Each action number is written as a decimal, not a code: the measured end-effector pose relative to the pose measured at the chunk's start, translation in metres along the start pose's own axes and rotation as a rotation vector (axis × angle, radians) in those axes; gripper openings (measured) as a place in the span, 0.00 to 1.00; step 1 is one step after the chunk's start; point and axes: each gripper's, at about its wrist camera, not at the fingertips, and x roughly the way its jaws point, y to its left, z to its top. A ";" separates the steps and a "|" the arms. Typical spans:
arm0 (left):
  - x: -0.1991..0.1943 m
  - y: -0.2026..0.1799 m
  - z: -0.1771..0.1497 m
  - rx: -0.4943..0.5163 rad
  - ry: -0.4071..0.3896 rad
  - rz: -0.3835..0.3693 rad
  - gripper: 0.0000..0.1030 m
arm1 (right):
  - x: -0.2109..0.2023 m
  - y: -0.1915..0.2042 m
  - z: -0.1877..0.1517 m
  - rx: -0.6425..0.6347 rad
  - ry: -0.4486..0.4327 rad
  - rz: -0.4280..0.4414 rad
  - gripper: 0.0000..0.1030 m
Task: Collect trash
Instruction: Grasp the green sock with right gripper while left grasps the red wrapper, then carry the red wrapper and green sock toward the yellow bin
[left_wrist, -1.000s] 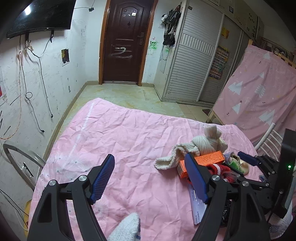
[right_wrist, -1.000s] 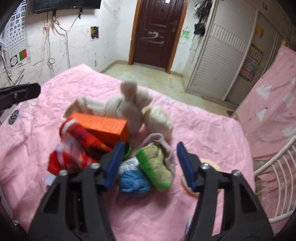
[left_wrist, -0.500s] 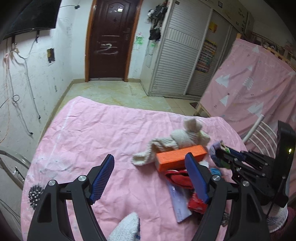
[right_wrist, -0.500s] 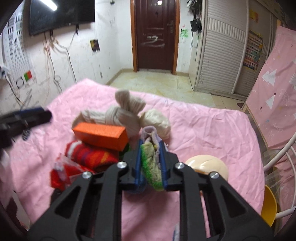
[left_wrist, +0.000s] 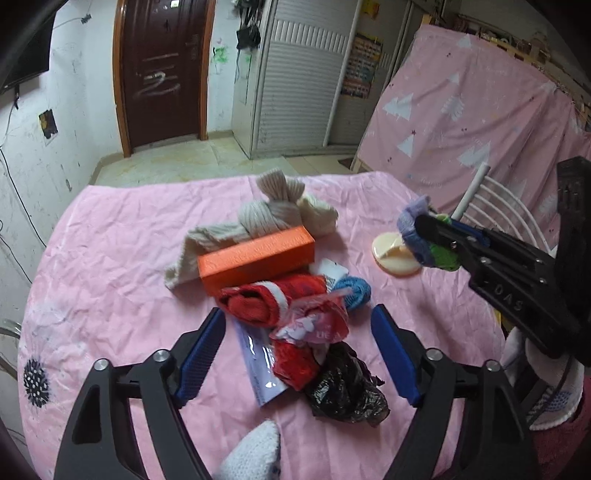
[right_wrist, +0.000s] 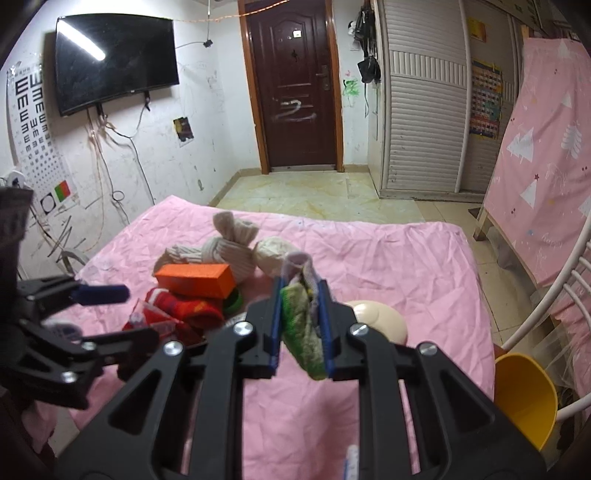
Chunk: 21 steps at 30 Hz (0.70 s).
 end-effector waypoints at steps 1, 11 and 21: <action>0.004 -0.001 0.000 -0.004 0.013 0.000 0.51 | -0.002 -0.002 -0.002 0.002 -0.002 0.002 0.16; 0.003 -0.011 -0.002 -0.023 0.014 0.013 0.13 | -0.014 -0.023 -0.014 0.040 -0.027 0.021 0.16; -0.037 -0.031 0.017 -0.004 -0.077 0.010 0.13 | -0.033 -0.050 -0.021 0.091 -0.075 0.019 0.16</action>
